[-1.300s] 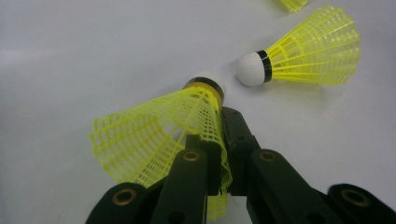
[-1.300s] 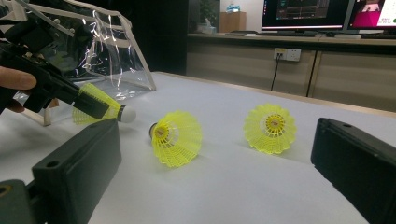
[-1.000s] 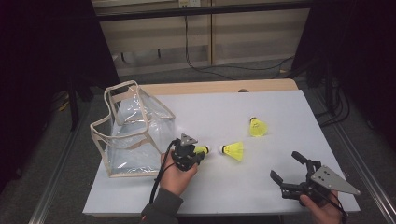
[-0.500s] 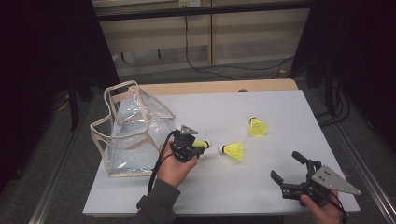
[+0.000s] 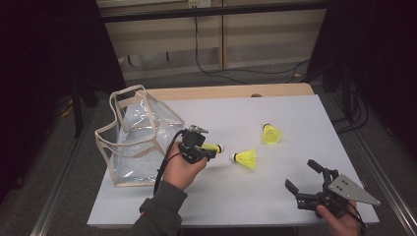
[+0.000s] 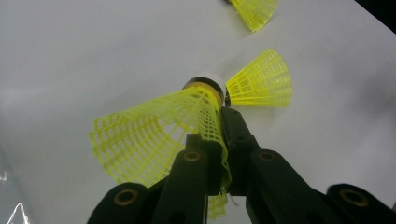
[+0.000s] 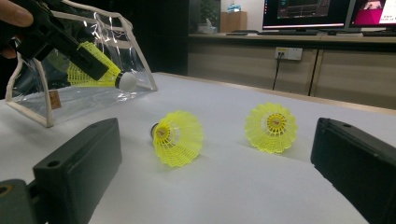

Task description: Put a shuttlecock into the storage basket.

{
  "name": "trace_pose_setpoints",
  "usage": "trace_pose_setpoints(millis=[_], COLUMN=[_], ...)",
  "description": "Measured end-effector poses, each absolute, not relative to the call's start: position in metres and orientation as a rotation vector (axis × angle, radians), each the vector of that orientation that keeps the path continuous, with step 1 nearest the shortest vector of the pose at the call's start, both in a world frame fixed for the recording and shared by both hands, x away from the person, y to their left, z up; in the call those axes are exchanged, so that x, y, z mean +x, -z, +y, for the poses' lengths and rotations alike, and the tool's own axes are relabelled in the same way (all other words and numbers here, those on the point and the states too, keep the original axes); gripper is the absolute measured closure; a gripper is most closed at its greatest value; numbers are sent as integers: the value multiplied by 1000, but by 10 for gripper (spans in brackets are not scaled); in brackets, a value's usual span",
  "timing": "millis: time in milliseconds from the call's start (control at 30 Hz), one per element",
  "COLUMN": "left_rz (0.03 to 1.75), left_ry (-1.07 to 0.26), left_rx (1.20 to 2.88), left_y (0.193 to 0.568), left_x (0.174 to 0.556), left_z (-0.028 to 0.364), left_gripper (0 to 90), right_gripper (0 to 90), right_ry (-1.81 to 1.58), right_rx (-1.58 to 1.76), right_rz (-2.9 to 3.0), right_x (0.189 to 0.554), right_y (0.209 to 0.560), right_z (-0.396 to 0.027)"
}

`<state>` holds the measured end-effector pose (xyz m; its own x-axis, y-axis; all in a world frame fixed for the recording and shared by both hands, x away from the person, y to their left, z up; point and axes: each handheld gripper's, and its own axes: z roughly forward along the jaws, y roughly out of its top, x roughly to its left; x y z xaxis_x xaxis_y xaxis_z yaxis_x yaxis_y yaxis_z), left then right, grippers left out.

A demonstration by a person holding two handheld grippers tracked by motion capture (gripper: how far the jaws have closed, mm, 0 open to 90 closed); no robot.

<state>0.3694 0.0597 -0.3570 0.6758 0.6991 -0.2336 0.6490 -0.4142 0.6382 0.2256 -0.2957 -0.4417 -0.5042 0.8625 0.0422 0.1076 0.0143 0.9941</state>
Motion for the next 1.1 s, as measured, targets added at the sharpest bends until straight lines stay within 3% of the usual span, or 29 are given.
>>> trace_pose_setpoints(millis=[1100], left_rz=[1045], left_ry=[-133], left_rx=[2187], left_y=[321], left_x=[377], left_z=[67], left_gripper=[883], right_gripper=[16], right_ry=[-1543], right_rx=[1011], right_rz=[1681], right_x=[230], right_y=[444], right_z=[-294])
